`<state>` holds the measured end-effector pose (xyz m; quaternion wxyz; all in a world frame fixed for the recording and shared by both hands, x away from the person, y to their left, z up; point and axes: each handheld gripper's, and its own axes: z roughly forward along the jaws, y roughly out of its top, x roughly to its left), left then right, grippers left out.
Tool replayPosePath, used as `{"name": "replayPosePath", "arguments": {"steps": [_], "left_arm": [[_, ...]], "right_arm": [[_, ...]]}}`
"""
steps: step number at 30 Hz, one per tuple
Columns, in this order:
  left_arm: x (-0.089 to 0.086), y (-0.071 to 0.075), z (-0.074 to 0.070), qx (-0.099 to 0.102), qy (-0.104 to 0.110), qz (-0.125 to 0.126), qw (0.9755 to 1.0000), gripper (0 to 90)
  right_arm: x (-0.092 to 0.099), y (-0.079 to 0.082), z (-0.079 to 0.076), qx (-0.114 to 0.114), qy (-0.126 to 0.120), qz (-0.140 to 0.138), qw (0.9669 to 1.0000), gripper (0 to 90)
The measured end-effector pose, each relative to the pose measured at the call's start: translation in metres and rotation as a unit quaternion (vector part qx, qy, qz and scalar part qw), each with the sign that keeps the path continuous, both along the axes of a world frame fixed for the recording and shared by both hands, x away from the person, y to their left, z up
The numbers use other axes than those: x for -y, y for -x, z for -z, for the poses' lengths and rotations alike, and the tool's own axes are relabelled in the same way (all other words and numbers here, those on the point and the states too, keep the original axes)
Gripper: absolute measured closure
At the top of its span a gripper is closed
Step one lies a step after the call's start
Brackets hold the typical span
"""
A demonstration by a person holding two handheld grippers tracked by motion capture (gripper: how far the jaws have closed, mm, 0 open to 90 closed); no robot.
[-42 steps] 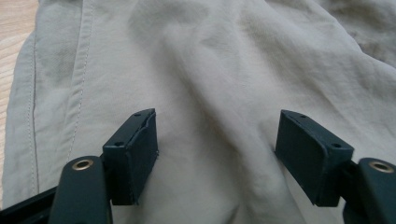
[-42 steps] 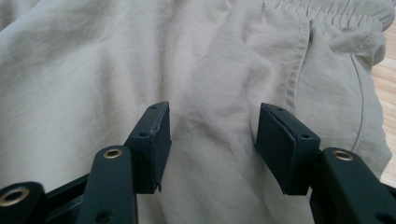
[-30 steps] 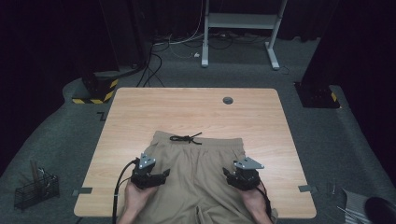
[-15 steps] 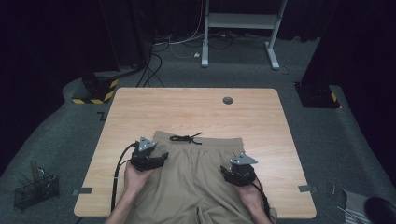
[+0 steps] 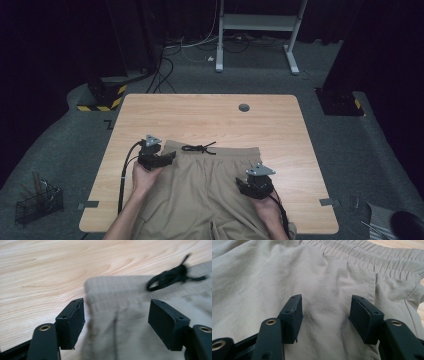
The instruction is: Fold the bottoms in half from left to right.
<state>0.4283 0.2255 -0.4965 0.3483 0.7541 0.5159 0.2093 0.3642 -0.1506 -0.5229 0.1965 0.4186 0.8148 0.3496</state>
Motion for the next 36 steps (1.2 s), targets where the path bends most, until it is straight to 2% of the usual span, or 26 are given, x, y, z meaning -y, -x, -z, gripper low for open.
{"name": "replayPosePath", "arguments": {"steps": [3, 7, 13, 18, 24, 31, 36], "left_arm": [[-0.003, -0.007, 0.004, -0.020, 0.006, -0.003, 0.9998, 27.3], [-0.004, -0.012, 0.010, -0.028, 0.003, -0.005, 0.9996, 28.7], [-0.007, -0.017, 0.018, -0.049, 0.014, -0.004, 0.9987, 33.3], [-0.004, -0.017, 0.020, -0.041, 0.002, 0.001, 0.9991, 38.6], [-0.002, -0.014, 0.019, -0.032, -0.025, 0.015, 0.9991, 46.8], [-0.005, -0.012, 0.019, -0.030, -0.024, 0.019, 0.9991, 58.4], [-0.008, -0.008, 0.020, -0.024, -0.014, 0.023, 0.9994, 68.9]], "right_arm": [[-0.001, 0.001, 0.000, 0.005, 0.005, 0.001, 1.0000, 42.7], [-0.001, 0.001, 0.000, 0.007, 0.006, 0.002, 1.0000, 42.7], [-0.001, 0.001, 0.000, 0.007, 0.007, 0.003, 0.9999, 42.7], [-0.001, 0.001, 0.000, 0.007, 0.007, 0.002, 0.9999, 42.7], [-0.001, 0.002, 0.000, 0.009, 0.008, 0.002, 0.9999, 42.7], [-0.002, 0.002, 0.000, 0.009, 0.008, 0.002, 0.9999, 42.7], [-0.002, 0.002, 0.000, 0.009, 0.008, 0.002, 0.9999, 42.5]]}}
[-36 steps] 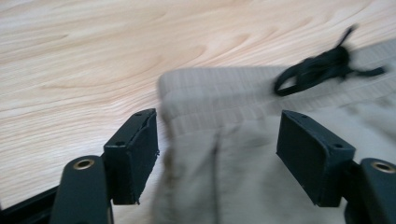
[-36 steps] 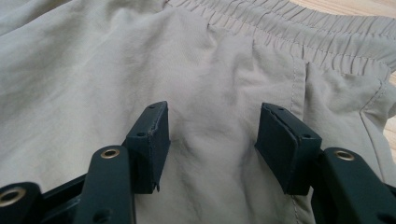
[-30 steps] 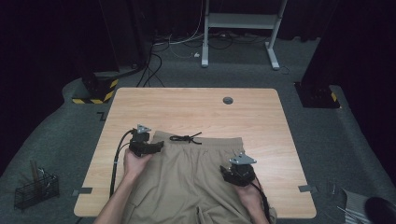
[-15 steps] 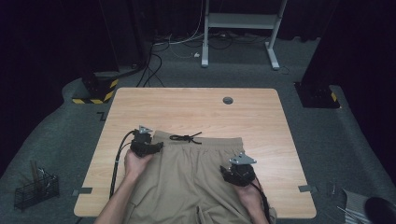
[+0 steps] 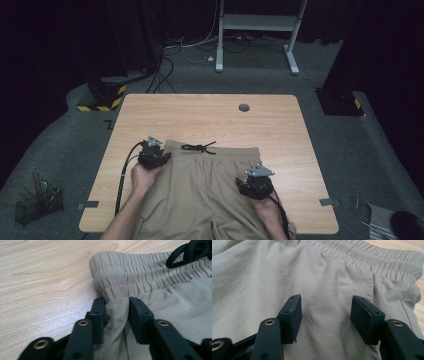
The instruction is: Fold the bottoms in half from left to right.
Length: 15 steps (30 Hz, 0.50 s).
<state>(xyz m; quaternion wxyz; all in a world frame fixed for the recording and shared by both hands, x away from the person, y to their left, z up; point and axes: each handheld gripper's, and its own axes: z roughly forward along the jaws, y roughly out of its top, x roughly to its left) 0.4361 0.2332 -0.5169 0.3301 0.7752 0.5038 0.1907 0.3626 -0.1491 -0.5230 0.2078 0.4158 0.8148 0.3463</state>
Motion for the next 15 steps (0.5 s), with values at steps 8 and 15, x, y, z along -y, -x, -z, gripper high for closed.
{"name": "replayPosePath", "arguments": {"steps": [8, 15], "left_arm": [[-0.0030, 0.0031, -0.0009, 0.002, 0.011, 0.014, 0.9998, 78.6], [-0.0072, 0.0051, -0.0071, -0.002, 0.036, 0.020, 0.9992, 82.5]], "right_arm": [[-0.0003, 0.0003, 0.0000, 0.002, 0.002, 0.000, 1.0000, 42.2], [0.0000, -0.0001, 0.0000, 0.000, 0.001, 0.001, 1.0000, 41.9]]}}
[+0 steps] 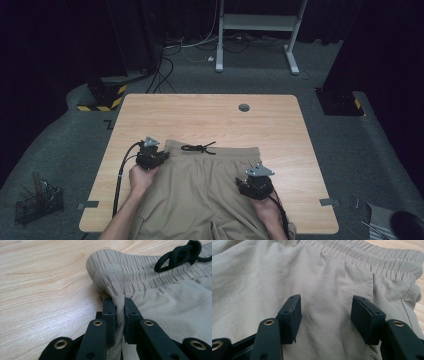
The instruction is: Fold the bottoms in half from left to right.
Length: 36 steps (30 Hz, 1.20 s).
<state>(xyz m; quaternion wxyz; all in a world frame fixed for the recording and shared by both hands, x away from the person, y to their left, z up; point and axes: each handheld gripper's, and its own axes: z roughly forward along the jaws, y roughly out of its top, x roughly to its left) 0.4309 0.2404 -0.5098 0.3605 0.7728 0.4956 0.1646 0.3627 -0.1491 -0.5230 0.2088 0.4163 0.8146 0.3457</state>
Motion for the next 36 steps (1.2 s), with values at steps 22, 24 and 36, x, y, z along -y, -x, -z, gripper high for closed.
{"name": "replayPosePath", "arguments": {"steps": [22, 24, 36], "left_arm": [[-0.006, 0.005, -0.031, -0.002, 0.064, 0.015, 0.9978, 84.9], [-0.005, 0.004, -0.035, 0.000, 0.067, 0.016, 0.9976, 85.0], [-0.004, -0.016, -0.054, -0.004, 0.078, 0.012, 0.9969, 85.9]], "right_arm": [[-0.031, 0.016, -0.015, 0.003, -0.045, -0.094, 0.9945, 45.5], [-0.040, 0.015, -0.013, -0.001, -0.046, -0.106, 0.9933, 45.4], [-0.065, -0.005, 0.001, -0.014, -0.014, -0.113, 0.9934, 45.5]]}}
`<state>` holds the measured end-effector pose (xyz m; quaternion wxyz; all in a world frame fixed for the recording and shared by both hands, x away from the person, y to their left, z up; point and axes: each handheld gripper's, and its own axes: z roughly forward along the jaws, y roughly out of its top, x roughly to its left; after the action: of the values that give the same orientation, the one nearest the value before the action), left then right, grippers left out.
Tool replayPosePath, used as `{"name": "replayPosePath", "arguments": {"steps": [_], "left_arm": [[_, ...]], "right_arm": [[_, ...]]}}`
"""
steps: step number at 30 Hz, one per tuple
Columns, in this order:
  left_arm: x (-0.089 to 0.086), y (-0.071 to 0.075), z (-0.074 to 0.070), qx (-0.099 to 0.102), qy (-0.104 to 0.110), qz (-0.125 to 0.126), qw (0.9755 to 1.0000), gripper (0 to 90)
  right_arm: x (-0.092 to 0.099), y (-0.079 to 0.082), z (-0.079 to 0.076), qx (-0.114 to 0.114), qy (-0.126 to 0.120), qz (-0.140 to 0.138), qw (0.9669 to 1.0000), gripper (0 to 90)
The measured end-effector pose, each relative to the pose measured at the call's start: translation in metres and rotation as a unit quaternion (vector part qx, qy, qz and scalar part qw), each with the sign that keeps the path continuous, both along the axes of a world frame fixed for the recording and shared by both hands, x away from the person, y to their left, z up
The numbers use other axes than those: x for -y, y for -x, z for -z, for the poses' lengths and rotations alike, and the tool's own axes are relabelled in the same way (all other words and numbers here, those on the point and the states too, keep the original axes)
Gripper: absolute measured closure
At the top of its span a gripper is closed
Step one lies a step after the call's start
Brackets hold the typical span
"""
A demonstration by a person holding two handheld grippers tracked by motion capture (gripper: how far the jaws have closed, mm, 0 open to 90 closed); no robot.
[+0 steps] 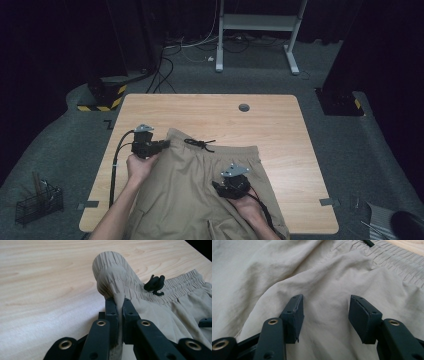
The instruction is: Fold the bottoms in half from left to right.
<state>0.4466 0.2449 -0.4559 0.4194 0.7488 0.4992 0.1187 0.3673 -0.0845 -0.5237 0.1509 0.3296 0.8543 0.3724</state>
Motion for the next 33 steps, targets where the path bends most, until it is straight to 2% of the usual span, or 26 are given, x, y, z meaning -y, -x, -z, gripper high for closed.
{"name": "replayPosePath", "arguments": {"steps": [5, 10, 13, 14, 16, 18, 21, 25, 28, 30, 33], "left_arm": [[0.002, -0.013, -0.008, -0.007, -0.002, -0.006, 1.0000, 86.4], [0.002, -0.031, -0.022, -0.002, 0.003, -0.020, 0.9998, 86.7], [0.003, -0.041, -0.031, 0.000, -0.008, -0.027, 0.9996, 86.8], [0.004, -0.045, -0.033, 0.002, -0.015, -0.030, 0.9995, 86.8], [0.005, -0.052, -0.037, 0.006, -0.019, -0.032, 0.9993, 86.8], [0.006, -0.056, -0.038, 0.006, -0.014, -0.037, 0.9992, 86.8], [0.012, -0.054, -0.037, 0.004, -0.006, -0.035, 0.9994, 86.8], [0.026, -0.048, -0.038, 0.013, -0.009, -0.017, 0.9997, 86.6], [0.031, -0.044, -0.040, 0.018, -0.006, -0.008, 0.9998, 86.6], [0.033, -0.043, -0.041, 0.020, -0.008, -0.004, 0.9998, 86.6], [0.034, -0.041, -0.042, 0.020, -0.005, -0.004, 0.9998, 86.6]], "right_arm": [[-0.010, -0.011, -0.001, 0.004, 0.011, -0.001, 0.9999, 45.7], [-0.020, -0.028, 0.000, 0.006, 0.011, 0.004, 0.9999, 46.5], [-0.027, -0.040, 0.001, 0.008, 0.006, 0.015, 0.9998, 47.3], [-0.032, -0.050, 0.001, 0.005, 0.003, 0.019, 0.9998, 47.5], [-0.035, -0.055, 0.001, 0.005, 0.004, 0.021, 0.9998, 47.5], [-0.040, -0.063, 0.001, 0.004, 0.003, 0.026, 0.9997, 47.4], [-0.043, -0.070, 0.001, 0.001, 0.002, 0.024, 0.9997, 47.0], [-0.035, -0.066, -0.005, -0.017, -0.004, 0.015, 0.9997, 45.0], [-0.024, -0.054, -0.020, -0.005, -0.018, 0.011, 0.9998, 44.8], [-0.015, -0.044, -0.029, 0.005, -0.012, 0.011, 0.9999, 44.5], [0.002, -0.034, -0.031, 0.012, 0.012, 0.018, 0.9997, 44.0]]}}
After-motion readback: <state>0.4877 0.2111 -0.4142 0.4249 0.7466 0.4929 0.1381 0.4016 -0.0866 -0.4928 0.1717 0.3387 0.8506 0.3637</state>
